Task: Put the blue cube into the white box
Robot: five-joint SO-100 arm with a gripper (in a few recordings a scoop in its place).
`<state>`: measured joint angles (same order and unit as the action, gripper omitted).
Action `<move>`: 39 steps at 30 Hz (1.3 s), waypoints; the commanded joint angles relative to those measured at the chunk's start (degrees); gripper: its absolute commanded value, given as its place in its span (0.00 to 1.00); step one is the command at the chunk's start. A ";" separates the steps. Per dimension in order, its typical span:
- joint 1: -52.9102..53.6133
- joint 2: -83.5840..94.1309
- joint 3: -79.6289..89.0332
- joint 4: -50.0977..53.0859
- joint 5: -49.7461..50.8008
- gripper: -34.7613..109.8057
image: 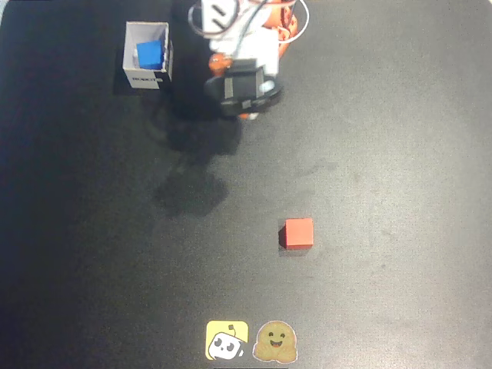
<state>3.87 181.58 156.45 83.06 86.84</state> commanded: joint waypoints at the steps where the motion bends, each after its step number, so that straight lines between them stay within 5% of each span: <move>1: -0.88 1.58 0.53 0.70 -1.67 0.24; 19: -0.35 1.58 12.74 -10.28 0.18 0.24; 39: 1.32 1.49 12.83 -6.06 2.02 0.24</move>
<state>5.19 182.29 169.45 76.73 88.33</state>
